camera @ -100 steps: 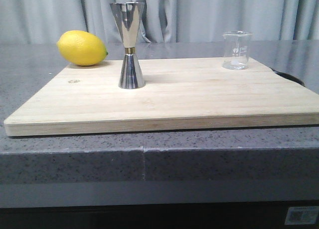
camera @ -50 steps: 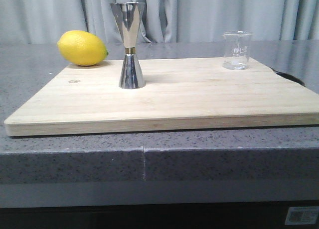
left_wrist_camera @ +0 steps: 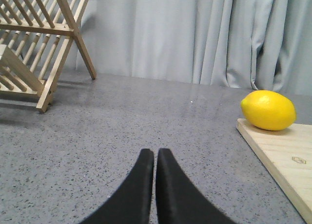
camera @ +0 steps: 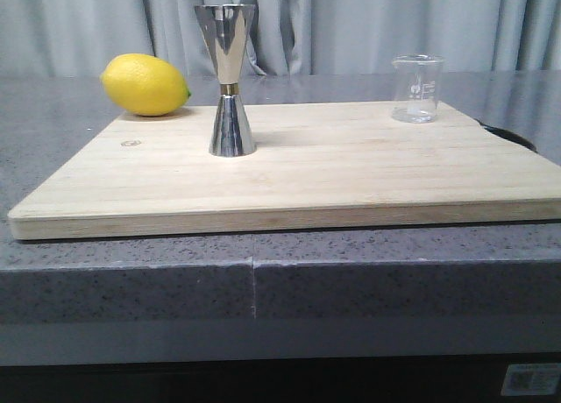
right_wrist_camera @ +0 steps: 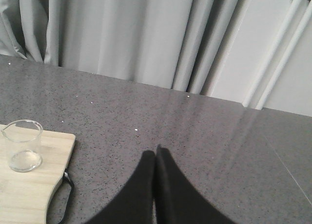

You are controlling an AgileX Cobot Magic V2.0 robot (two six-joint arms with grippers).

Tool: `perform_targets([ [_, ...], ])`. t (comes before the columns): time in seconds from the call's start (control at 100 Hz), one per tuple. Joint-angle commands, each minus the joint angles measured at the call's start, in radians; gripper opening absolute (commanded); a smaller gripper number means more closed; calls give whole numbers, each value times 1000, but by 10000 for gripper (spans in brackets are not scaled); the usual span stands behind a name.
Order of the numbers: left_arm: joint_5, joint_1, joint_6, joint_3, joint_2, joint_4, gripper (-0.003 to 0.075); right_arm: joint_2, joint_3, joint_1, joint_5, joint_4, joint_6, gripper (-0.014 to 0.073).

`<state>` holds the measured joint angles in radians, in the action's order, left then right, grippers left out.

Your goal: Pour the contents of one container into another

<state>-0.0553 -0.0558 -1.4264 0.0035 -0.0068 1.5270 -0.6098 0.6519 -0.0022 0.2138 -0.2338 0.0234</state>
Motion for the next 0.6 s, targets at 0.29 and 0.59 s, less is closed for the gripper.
perform_targets([
  [0.29, -11, 9, 0, 28, -20, 13, -19, 2, 27, 3, -71, -15, 2, -70],
  [0.59, 4, 9, 0, 28, -20, -55, -19, 2, 27, 3, -71, -15, 2, -70],
])
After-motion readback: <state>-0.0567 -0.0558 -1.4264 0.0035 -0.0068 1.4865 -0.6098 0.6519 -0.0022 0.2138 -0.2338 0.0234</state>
